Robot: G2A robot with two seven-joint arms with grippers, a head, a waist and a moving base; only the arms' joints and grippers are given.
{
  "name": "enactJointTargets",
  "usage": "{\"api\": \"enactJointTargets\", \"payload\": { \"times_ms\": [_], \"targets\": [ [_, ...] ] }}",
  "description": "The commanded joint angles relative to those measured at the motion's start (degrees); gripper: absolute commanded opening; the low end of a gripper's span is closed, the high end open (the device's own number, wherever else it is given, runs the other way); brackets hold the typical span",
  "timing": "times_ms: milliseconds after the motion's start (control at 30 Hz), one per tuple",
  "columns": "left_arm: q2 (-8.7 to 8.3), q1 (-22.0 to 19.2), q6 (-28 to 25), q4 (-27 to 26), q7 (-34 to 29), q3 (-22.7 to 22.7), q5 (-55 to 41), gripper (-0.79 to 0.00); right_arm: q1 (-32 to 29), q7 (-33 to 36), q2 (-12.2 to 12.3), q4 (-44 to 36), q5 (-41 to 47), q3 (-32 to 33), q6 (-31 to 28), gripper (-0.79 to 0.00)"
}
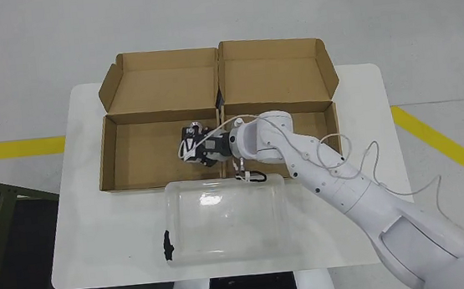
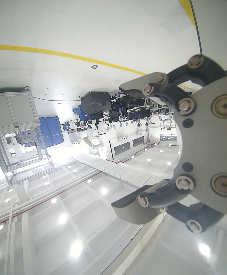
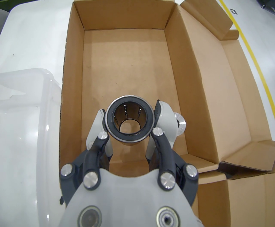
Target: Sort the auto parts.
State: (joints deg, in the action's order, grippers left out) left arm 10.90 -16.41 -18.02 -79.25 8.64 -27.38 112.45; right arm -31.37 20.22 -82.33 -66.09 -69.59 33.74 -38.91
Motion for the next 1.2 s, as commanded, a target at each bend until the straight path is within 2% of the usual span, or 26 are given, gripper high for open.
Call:
{"api": "enactJointTargets", "payload": {
  "times_ms": [0, 400, 533, 733, 867, 967, 1167],
  "targets": [
    [0.0, 0.0, 0.0, 0.0, 0.0, 0.0, 0.0, 0.0, 0.14, -0.13, -0.28, 0.58, -0.22, -0.21, -0.06, -0.785],
    [0.0, 0.0, 0.0, 0.0, 0.0, 0.0, 0.0, 0.0, 0.63, -0.32, -1.6, 2.77, -2.06, -1.07, -0.68, -0.65],
    [0.0, 0.0, 0.0, 0.0, 0.0, 0.0, 0.0, 0.0, 0.63, -0.17, -1.94, 3.39, -2.38, -1.21, -1.2, -0.554],
    [0.0, 0.0, 0.0, 0.0, 0.0, 0.0, 0.0, 0.0, 0.61, 0.22, -2.33, 4.22, -2.86, -1.07, -1.47, -0.508],
    [0.0, 0.0, 0.0, 0.0, 0.0, 0.0, 0.0, 0.0, 0.55, 0.45, -2.47, 4.4, -3.18, -0.8, -1.53, -0.406],
    [0.0, 0.0, 0.0, 0.0, 0.0, 0.0, 0.0, 0.0, 0.41, 0.77, -2.51, 4.43, -3.47, -0.52, -1.7, -0.271],
    [0.0, 0.0, 0.0, 0.0, 0.0, 0.0, 0.0, 0.0, 0.05, 0.96, -2.46, 3.93, -3.91, 0.32, -2.12, -0.259]
  ]
}}
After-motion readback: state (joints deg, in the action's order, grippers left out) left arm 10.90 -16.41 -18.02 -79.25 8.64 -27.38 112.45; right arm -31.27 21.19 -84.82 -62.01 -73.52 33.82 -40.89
